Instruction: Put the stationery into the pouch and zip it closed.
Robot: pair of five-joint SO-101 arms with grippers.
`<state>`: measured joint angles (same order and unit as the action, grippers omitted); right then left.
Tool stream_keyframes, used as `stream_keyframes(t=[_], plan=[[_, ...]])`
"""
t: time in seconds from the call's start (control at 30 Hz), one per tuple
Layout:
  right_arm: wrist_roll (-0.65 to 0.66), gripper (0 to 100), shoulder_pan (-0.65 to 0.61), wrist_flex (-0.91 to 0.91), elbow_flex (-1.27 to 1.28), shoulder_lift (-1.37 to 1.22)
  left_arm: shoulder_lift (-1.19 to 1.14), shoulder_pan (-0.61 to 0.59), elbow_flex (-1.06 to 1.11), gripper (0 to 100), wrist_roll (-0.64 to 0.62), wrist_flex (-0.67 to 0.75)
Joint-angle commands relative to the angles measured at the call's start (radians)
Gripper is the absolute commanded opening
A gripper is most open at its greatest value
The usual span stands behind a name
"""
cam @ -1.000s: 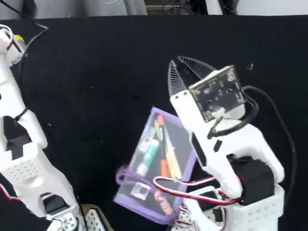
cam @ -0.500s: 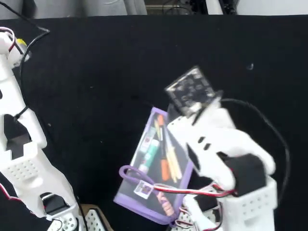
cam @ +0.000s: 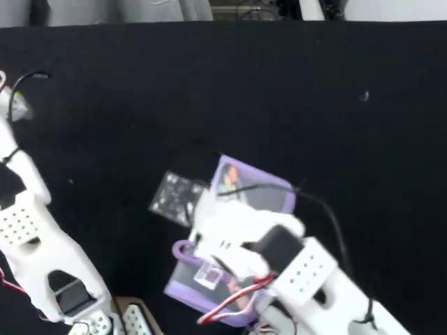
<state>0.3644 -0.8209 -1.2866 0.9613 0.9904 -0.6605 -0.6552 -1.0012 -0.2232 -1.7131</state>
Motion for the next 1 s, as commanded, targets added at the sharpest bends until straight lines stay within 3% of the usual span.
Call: stream_keyframes(t=[0.0, 0.4, 0.67, 0.97], plan=[[-0.002, 13.0, -0.064, 0.040, 0.039, -0.019, -0.040, -0.042, -0.015, 19, 0.011, 0.021], [0.000, 12.8, -0.077, 0.118, -0.099, -0.481, -0.124, -0.024, -0.016, 19, 0.011, 0.021], [0.000, 13.0, -0.077, 0.049, -0.200, -0.463, -0.124, -0.022, -0.016, 19, 0.011, 0.020], [0.008, 13.0, -0.077, 0.213, -0.074, -0.542, -0.126, -0.022, -0.015, 19, 0.011, 0.020]])
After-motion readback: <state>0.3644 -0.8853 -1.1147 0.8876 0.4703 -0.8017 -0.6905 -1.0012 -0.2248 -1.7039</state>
